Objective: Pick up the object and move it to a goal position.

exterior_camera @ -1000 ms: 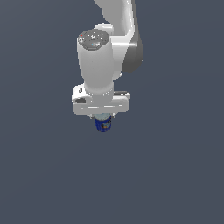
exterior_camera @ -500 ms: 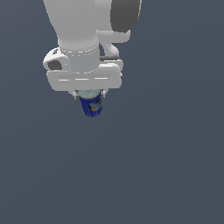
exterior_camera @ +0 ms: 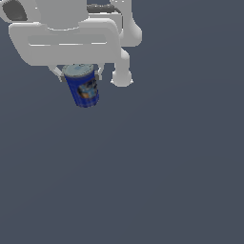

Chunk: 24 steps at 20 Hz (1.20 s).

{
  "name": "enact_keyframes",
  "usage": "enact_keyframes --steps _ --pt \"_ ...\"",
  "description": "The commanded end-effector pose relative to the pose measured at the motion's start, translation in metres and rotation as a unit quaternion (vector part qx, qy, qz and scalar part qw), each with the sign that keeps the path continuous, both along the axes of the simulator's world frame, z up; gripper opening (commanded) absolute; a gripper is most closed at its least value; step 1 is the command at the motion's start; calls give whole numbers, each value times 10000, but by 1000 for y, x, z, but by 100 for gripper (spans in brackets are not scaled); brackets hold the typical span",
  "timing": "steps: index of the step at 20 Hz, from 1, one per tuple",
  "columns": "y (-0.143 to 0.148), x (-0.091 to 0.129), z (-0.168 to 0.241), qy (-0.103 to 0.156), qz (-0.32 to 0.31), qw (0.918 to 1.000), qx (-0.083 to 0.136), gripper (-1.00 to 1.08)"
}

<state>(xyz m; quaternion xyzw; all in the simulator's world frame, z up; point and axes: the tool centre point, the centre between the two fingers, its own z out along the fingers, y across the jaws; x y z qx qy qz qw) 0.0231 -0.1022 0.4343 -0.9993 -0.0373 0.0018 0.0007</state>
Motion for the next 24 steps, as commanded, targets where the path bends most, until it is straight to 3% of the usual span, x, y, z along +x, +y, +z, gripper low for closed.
enact_keyframes --steps 1,11,24 --pt "-6 0 21 -17 2 10000 -2 -100" --pt "-21 3 70 -17 3 10000 -6 -100" --pt "-26 5 86 -17 3 10000 -6 -100"
